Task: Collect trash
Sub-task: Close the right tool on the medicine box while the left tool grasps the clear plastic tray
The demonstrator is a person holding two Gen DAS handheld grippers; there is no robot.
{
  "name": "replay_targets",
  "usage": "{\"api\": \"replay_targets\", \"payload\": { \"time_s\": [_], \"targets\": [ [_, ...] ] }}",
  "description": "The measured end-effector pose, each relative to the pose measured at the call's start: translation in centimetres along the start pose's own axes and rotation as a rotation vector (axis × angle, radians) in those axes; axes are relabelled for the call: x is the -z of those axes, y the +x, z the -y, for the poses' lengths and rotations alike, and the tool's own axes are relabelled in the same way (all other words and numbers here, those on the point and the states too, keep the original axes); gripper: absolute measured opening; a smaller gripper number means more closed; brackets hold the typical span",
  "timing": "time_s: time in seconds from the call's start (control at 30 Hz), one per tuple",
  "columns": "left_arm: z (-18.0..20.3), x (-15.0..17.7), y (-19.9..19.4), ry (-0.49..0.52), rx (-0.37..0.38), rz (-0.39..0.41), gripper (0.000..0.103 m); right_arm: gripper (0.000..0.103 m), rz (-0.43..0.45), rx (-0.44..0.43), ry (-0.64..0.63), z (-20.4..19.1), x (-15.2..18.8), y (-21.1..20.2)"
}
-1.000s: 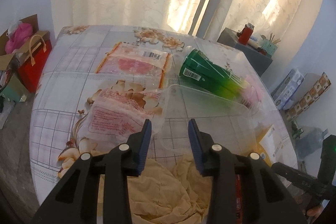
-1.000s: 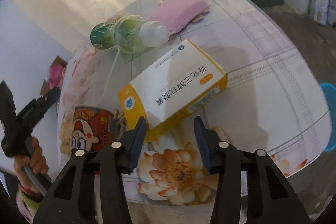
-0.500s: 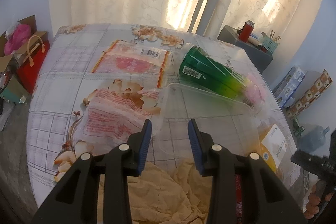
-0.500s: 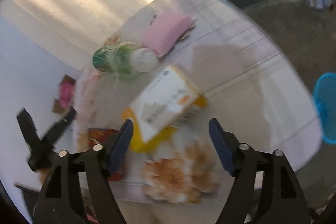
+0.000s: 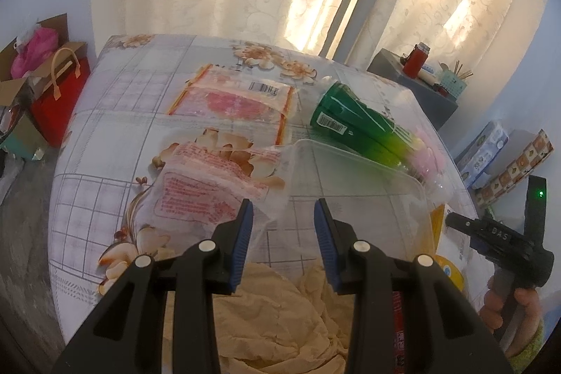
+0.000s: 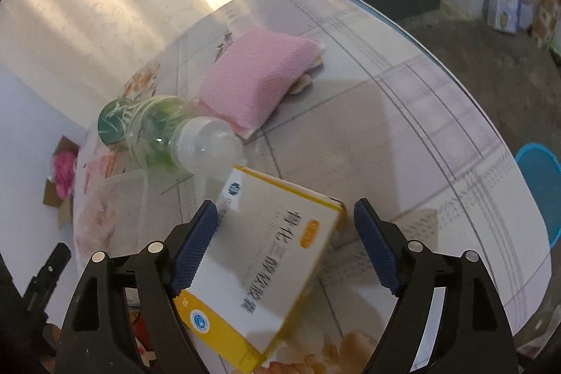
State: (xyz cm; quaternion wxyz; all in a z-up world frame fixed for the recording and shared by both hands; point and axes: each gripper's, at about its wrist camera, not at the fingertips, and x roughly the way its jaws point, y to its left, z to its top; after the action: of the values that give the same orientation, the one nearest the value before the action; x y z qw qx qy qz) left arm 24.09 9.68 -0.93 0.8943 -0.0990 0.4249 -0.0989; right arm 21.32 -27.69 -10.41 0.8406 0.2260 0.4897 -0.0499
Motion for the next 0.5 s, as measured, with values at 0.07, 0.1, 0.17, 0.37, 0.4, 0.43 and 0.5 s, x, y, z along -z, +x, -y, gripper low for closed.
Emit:
{"api": "replay_targets", "payload": {
  "time_s": [0.07,0.1,0.17,0.37,0.4,0.43,0.5],
  "targets": [
    [0.0,0.1,0.0,0.001,0.002,-0.002,0.035,0.080,-0.004,0.020,-0.046,-0.8,0.0,0.2],
    [0.1,0.1,0.1,0.004,0.002,-0.004,0.035,0.083,-0.005,0.030,-0.079,-1.3,0.1,0.4],
    [0.0,0.2,0.1,0.011,0.002,-0.005,0.035,0.087,-0.024,0.037,-0.157,-2.0,0.2,0.7],
    [0.0,0.2,0.4,0.023,-0.004,-0.014,0.035,0.088,-0.014,0.072,-0.413,-3.5,0.7,0.4],
    [0.0,0.2,0.3,0.025,-0.003,-0.015,0.035,0.088,-0.012,0.085,-0.461,-3.8,0.9,0.2],
    [0.1,0.2,0.3,0.033,-0.001,-0.017,0.035,0.088,-0.004,0.108,-0.515,-3.9,0.9,-0.1],
    [0.2,0.2,0.2,0.047,-0.002,-0.020,0.035,0.088,0.015,0.136,-0.579,-3.9,0.8,-0.5]
  ]
}}
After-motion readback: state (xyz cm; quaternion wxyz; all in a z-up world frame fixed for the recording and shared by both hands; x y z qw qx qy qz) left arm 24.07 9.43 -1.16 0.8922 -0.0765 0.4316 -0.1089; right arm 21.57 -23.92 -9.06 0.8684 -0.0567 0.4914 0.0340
